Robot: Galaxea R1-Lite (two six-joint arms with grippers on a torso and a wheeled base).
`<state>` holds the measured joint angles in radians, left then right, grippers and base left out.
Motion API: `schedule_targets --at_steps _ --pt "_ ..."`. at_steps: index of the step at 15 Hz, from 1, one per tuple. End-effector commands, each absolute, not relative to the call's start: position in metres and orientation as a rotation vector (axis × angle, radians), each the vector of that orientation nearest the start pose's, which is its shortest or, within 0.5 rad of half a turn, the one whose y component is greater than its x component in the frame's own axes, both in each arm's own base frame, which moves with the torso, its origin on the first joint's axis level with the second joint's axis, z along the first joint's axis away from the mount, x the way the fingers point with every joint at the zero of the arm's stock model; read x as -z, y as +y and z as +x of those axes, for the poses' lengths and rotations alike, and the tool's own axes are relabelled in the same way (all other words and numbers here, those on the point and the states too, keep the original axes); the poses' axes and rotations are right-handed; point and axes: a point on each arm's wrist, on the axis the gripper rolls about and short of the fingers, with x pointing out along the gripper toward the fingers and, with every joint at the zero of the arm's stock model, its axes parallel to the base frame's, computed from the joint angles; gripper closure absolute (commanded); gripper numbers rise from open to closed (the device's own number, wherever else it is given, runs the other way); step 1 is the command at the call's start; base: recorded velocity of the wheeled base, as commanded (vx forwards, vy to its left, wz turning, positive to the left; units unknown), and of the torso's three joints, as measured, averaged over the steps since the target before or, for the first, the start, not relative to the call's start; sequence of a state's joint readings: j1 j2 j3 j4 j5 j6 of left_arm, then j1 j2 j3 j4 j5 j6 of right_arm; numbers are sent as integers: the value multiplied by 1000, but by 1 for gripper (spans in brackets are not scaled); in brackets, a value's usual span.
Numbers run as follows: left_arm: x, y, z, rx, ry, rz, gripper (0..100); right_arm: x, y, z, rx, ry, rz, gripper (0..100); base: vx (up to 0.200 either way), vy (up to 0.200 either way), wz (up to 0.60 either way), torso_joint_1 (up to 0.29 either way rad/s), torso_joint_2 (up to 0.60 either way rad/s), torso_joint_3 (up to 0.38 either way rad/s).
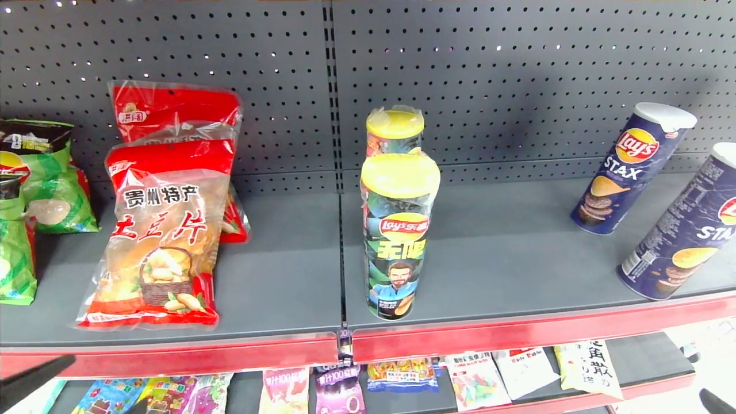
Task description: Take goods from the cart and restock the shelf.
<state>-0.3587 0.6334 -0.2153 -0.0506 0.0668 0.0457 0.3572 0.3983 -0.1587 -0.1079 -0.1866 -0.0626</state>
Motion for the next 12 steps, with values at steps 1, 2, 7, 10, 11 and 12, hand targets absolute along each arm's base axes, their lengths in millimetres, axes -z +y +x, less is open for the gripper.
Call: schedule_targets --at_steps 1,2,7,10,11,12 --pt "-111 9 -29 106 260 48 0 -122 -9 -11 -38 55 -76 0 0 0 0 0 0 0" --pt "-104 8 -35 32 253 17 0 -120 -10 -13 -4 96 -87 0 0 0 0 0 0 0" --pt "-91 1 -43 -20 178 -36 0 -94 -12 -26 213 174 -74 0 0 0 0 0 0 0" --pt "-85 -2 -28 90 12 -23 0 -89 -11 -24 177 184 -5 0 0 0 0 0 0 0" --pt "-85 -2 -28 77 15 -19 0 -88 -11 -23 172 176 -5 0 0 0 0 0 0 0" --pt "-83 0 -27 26 15 -8 0 -86 -10 -20 160 139 -2 0 0 0 0 0 0 0"
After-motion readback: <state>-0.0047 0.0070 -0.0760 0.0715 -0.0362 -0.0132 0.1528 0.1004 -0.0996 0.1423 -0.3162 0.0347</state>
